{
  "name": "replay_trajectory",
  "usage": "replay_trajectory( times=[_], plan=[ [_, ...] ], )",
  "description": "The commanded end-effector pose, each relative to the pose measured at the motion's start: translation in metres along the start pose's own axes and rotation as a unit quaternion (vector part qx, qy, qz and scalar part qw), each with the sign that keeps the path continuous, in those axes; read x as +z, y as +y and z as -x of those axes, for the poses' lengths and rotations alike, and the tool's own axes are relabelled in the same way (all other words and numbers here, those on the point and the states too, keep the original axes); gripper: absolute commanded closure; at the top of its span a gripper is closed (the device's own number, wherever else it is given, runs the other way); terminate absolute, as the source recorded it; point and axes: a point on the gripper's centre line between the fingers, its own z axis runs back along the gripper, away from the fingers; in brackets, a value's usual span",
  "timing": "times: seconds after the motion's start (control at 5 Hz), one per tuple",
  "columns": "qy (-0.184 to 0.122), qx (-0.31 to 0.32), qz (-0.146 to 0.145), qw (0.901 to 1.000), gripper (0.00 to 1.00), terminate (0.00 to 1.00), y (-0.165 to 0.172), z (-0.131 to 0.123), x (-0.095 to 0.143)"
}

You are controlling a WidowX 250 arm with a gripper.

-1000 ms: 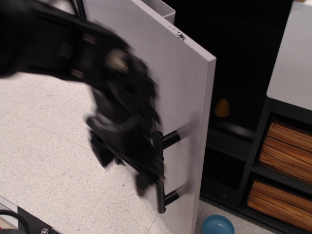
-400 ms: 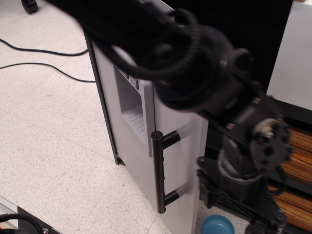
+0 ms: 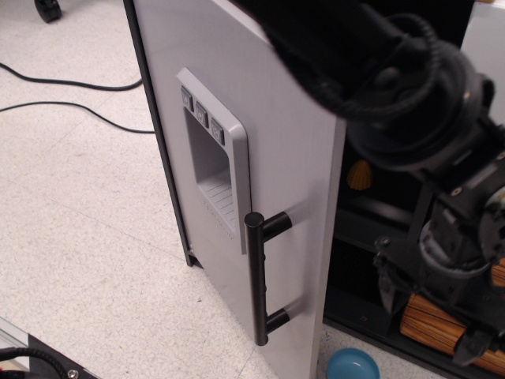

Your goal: Open fridge

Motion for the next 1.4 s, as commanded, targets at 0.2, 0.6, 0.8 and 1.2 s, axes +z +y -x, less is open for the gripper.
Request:
replay_trajectory(
  times=[0.2, 0.6, 0.8, 1.2],
  plan=[
    [-0.045, 0.098, -0.049, 0.9930, 0.00, 0.00, 0.065, -0.040, 0.034],
    [-0.032, 0.130, -0.085, 0.9873, 0.00, 0.00, 0.108, -0.007, 0.057],
    [-0.018, 0.138, -0.073, 0.9876, 0.00, 0.00, 0.129, 0.008, 0.075],
    [-0.003, 0.116, -0.094, 0.9888, 0.00, 1.00, 0.166, 0.053, 0.082]
  ],
)
